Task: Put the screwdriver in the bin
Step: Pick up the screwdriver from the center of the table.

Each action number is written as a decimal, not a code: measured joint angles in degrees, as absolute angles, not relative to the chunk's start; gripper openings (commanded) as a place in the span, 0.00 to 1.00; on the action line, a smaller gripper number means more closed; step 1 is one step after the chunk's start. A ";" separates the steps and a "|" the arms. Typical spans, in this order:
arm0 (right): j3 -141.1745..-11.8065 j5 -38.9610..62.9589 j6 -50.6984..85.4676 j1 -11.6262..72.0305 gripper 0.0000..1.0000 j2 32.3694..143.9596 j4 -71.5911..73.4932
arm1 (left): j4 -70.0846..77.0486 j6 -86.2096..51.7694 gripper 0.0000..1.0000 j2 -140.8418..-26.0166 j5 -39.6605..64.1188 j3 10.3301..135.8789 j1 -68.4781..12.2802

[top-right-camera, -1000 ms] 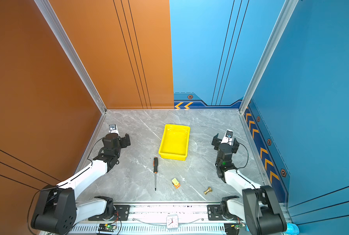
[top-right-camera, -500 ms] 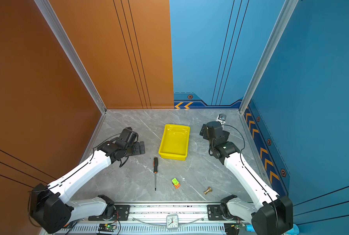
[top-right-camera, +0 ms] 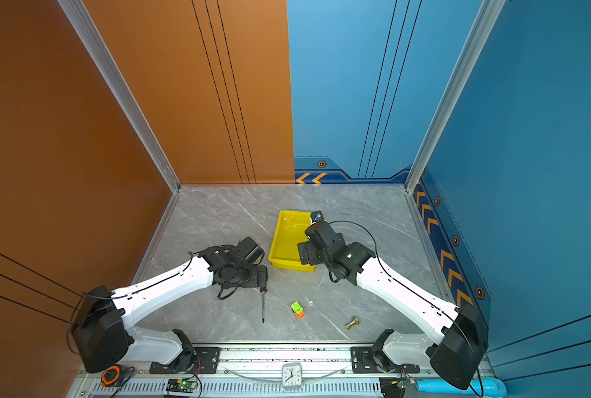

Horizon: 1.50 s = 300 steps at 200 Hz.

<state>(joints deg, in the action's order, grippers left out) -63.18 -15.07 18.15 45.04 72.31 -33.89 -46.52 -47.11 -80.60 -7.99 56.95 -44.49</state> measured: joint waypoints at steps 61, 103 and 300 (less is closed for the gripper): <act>-59.42 -9.76 13.34 50.52 1.00 66.94 -36.03 | -45.43 -49.60 0.96 -86.63 -8.08 56.99 -45.39; -53.25 -8.49 15.05 50.59 1.00 59.33 -36.03 | -44.49 -49.58 0.92 -93.38 -8.80 61.19 -45.41; -47.92 -9.28 20.01 42.37 1.00 47.81 -37.12 | -41.56 -48.99 0.40 -103.37 -10.70 65.80 -45.45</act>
